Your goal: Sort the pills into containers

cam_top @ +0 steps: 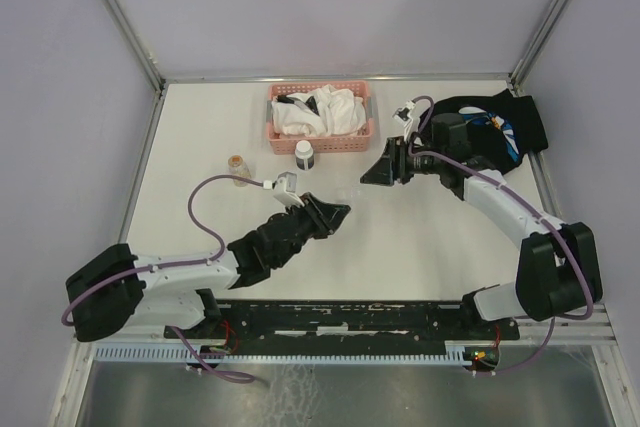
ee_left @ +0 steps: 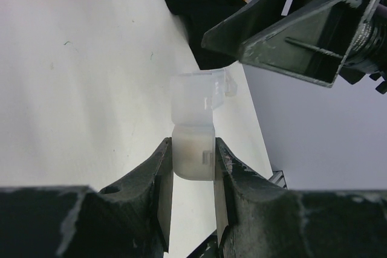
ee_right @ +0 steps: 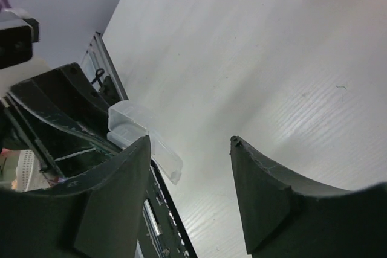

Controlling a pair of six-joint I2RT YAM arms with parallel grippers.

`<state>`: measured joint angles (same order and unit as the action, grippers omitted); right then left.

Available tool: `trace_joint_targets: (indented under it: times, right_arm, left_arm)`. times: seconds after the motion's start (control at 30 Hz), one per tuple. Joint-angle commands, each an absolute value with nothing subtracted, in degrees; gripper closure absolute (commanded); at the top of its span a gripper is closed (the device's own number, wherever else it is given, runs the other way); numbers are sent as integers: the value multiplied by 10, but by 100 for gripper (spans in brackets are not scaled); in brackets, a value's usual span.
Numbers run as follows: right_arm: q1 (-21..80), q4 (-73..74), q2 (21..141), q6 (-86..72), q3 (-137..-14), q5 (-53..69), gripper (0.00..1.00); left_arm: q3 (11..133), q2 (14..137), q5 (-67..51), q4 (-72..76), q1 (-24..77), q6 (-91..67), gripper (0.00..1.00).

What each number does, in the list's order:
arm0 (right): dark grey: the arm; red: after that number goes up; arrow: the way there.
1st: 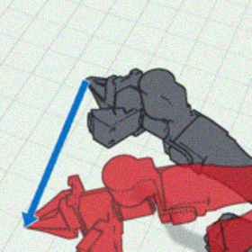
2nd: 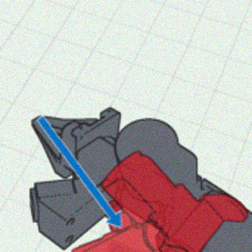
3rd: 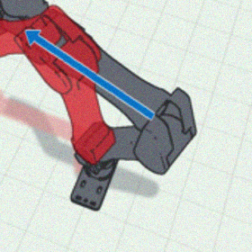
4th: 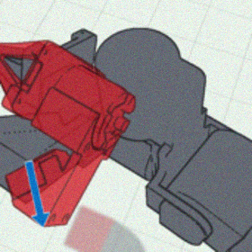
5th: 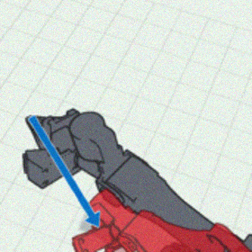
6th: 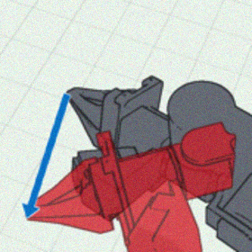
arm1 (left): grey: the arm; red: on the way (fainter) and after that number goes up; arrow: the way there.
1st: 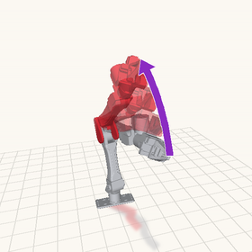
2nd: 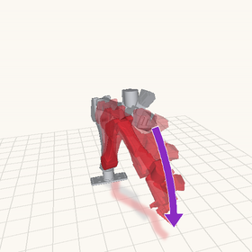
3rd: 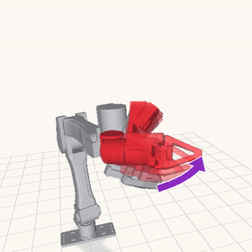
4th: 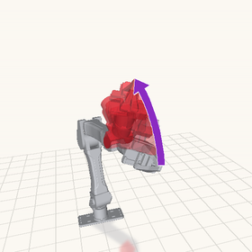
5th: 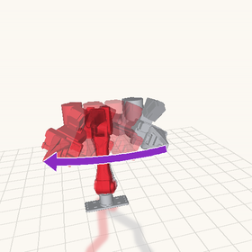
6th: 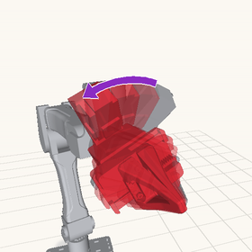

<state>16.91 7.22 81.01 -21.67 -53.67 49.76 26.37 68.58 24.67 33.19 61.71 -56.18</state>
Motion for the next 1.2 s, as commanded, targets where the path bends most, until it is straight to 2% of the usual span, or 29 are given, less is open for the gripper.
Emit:
trace_joint_targets:
  times: [0.0, 0.13, 0.27, 0.63, 1.17]
  right_arm:
    - [148, -9, 781, -264, -541, 573, 34]
    - [143, -63, 774, -299, -526, 598, 24]
    - [143, -75, 788, -316, -519, 602, 23]
    - [172, -97, 825, -343, -516, 624, 35]
    - [185, -97, 837, -356, -524, 640, 62]
  left_arm:
    - [252, 655, 244, 370, 611, -578, 97]
    - [241, 646, 236, 388, 607, -584, 97]
    - [235, 642, 224, 407, 604, -590, 97]
    - [223, 645, 212, 449, 594, -607, 97]
    - [225, 646, 208, 454, 582, -616, 96]
